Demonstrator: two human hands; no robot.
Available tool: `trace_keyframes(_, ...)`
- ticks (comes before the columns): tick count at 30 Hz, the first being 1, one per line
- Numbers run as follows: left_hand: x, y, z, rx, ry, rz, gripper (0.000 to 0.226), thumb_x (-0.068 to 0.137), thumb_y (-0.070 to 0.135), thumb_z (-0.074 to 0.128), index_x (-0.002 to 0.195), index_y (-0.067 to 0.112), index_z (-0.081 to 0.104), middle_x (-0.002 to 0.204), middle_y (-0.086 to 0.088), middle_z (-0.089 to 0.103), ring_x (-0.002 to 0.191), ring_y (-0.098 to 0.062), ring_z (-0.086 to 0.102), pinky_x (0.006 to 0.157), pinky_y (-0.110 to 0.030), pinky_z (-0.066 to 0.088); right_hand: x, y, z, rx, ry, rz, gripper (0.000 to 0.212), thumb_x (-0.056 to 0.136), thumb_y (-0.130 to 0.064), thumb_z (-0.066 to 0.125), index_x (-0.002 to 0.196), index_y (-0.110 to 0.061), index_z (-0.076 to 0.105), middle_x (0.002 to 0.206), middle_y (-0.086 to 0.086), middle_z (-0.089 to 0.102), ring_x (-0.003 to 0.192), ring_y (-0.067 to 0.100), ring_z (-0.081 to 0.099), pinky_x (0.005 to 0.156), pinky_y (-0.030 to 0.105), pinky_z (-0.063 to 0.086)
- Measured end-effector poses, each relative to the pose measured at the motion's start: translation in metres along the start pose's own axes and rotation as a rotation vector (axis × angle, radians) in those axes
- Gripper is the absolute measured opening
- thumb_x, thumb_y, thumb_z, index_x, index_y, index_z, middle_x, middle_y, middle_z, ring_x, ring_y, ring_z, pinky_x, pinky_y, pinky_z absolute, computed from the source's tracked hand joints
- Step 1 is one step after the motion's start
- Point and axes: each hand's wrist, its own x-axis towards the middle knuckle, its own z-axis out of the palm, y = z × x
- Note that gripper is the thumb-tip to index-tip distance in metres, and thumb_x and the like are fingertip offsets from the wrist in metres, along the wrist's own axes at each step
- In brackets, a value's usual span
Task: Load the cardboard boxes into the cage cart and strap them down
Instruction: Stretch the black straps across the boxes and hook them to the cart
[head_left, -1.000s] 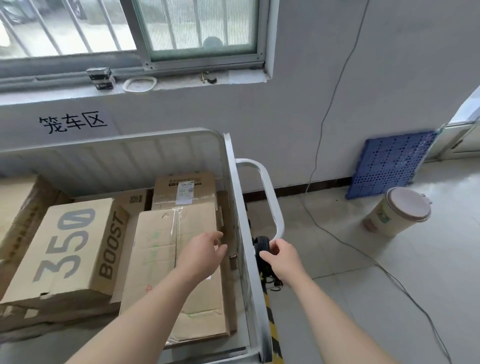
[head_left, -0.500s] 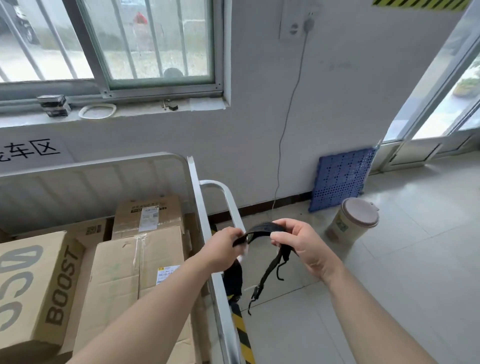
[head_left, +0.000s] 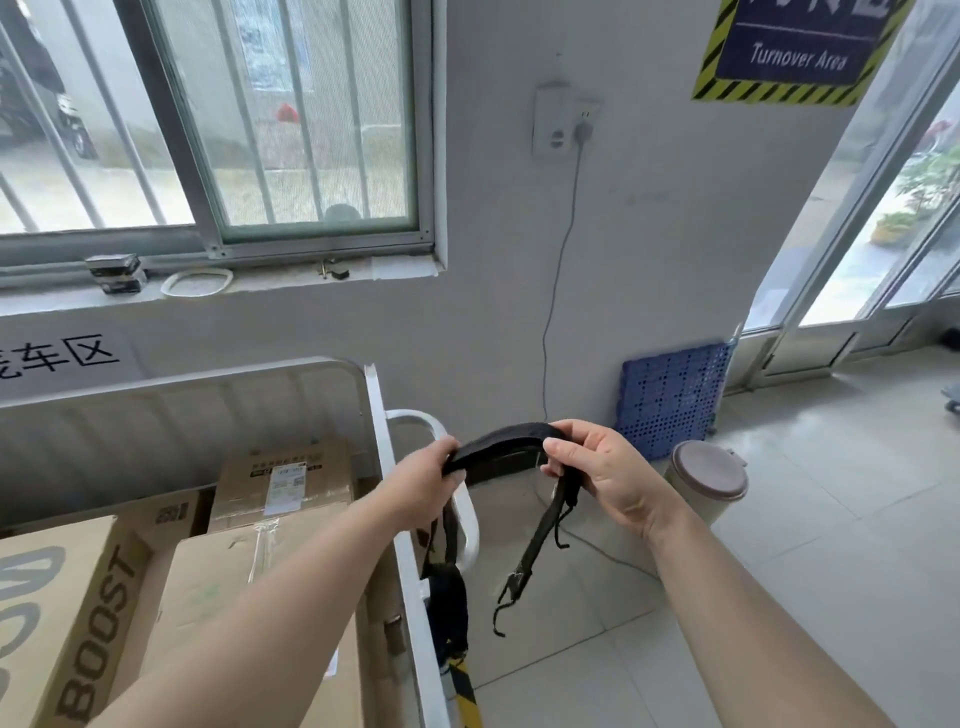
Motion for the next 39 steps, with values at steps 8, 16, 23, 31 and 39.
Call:
trace_keyframes(8,0.008,-0.008,-0.07,-0.025,0.335,-0.105,0.006,0.096,0.014,0.049,0.101,0.013,0.046,0.086,-0.009,0.061,0.07,-0.024,0.053,0.06,-0.033,0.041,0.017,-0.006,-0.007,-0.169,0.194,-0.118,0.012,0.093,-0.013,0.062,0.102,-0.014,0.069,0.077,-0.006,0.063,0.075,0.01,0.054,0.079,0.024,0.045)
trace_keyframes(16,-0.012,0.014,-0.145,0.137,0.652,0.115,0.013,0.091,0.008,0.061,0.101,0.01,0.054,0.086,-0.003,0.061,0.078,-0.026,0.057,0.07,-0.037,0.05,0.046,-0.024,0.025,-0.257,0.226,-0.232,0.011,0.091,-0.017,0.066,0.1,-0.024,0.067,0.088,-0.009,0.069,0.08,-0.001,0.061,0.069,0.006,0.045)
trace_keyframes(23,-0.039,-0.018,-0.2,0.438,0.751,0.021,0.013,0.087,0.024,0.068,0.097,0.016,0.068,0.09,-0.002,0.069,0.085,-0.027,0.062,0.072,-0.035,0.051,0.066,-0.027,0.061,-0.348,0.14,-0.169,0.009,0.085,-0.018,0.073,0.091,-0.022,0.068,0.087,-0.001,0.068,0.082,0.011,0.061,0.071,0.012,0.045)
trace_keyframes(31,-0.058,-0.07,-0.198,0.403,0.602,-0.103,0.015,0.083,0.037,0.066,0.085,0.022,0.067,0.078,0.005,0.065,0.08,-0.023,0.062,0.064,-0.029,0.047,0.073,0.025,0.109,-0.511,0.11,-0.021,0.012,0.086,-0.015,0.072,0.096,-0.018,0.068,0.086,-0.004,0.069,0.08,0.013,0.064,0.067,0.013,0.044)
trace_keyframes(39,-0.083,-0.13,-0.204,0.453,0.438,-0.301,0.057,0.073,0.075,0.06,0.072,0.018,0.056,0.068,0.004,0.058,0.067,-0.015,0.056,0.059,-0.03,0.047,0.059,0.092,0.147,-0.689,0.094,0.27,0.014,0.085,-0.01,0.069,0.089,-0.023,0.065,0.099,0.001,0.067,0.095,0.017,0.063,0.08,0.024,0.047)
